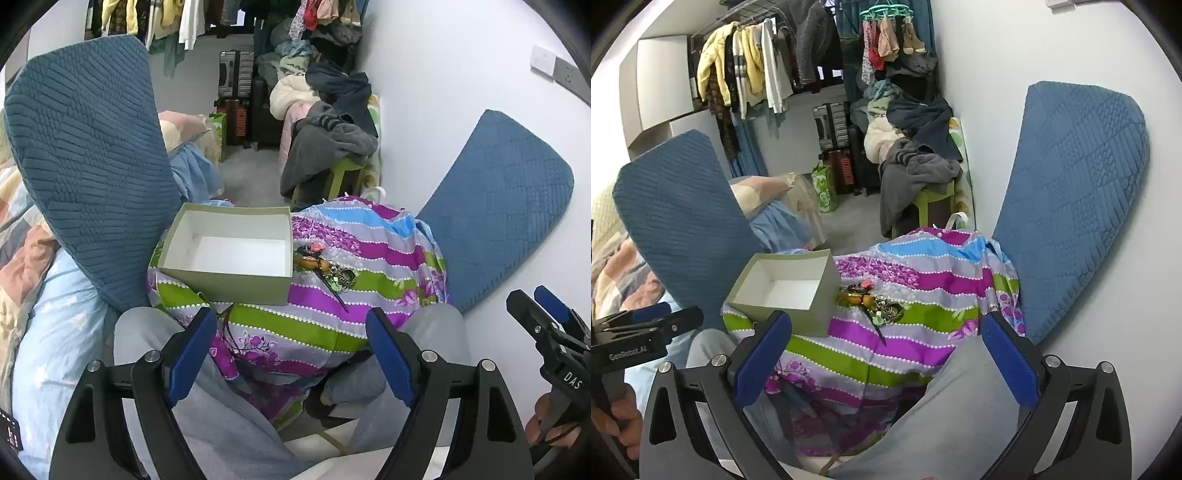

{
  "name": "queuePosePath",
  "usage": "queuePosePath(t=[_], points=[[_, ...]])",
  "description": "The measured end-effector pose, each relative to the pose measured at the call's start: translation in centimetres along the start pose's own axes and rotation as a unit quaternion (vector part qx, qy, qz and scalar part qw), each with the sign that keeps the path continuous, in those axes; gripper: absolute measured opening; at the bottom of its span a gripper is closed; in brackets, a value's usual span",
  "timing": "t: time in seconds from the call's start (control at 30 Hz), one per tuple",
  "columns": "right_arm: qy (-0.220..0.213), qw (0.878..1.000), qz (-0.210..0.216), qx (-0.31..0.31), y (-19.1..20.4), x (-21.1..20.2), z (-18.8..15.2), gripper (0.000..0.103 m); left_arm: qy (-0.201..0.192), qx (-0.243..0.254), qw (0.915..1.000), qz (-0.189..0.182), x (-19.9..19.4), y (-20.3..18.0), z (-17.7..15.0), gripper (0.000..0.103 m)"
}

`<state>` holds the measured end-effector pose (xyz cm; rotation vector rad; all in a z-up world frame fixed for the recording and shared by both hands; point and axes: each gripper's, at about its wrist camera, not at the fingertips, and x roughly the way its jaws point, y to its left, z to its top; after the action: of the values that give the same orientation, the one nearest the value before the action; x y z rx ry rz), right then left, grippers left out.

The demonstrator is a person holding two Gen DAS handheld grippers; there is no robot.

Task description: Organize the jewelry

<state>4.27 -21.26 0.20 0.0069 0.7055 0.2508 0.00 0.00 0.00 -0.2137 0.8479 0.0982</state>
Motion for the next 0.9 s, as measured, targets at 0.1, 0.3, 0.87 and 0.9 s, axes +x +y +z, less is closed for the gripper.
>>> queuePosePath(t=[0.1, 0.3, 0.87, 0.9], points=[[0.002, 1.000, -0.004, 0.002, 0.0, 0.0, 0.1, 0.103, -0.002, 0.000, 1.0000, 0.000, 0.0, 0.0, 0.0, 0.083], [0.002, 1.000, 0.002, 0.011, -0.5, 0.1, -0.3, 0.103, -0.001, 0.000, 1.0000, -0.002, 0.1, -0.2, 0.3, 0.083], [0.007, 1.000, 0.003, 0.015, -1.0, 0.4, -0.2, 0.103, -0.001, 0.007, 1.0000, -0.005, 0.0, -0.5, 0.3, 0.083], [0.008, 1.000, 0.003, 0.015, -1.1, 0.5, -0.3, 0.103, -0.001, 0.006, 1.0000, -0.004, 0.0, -0.5, 0.4, 0.083]])
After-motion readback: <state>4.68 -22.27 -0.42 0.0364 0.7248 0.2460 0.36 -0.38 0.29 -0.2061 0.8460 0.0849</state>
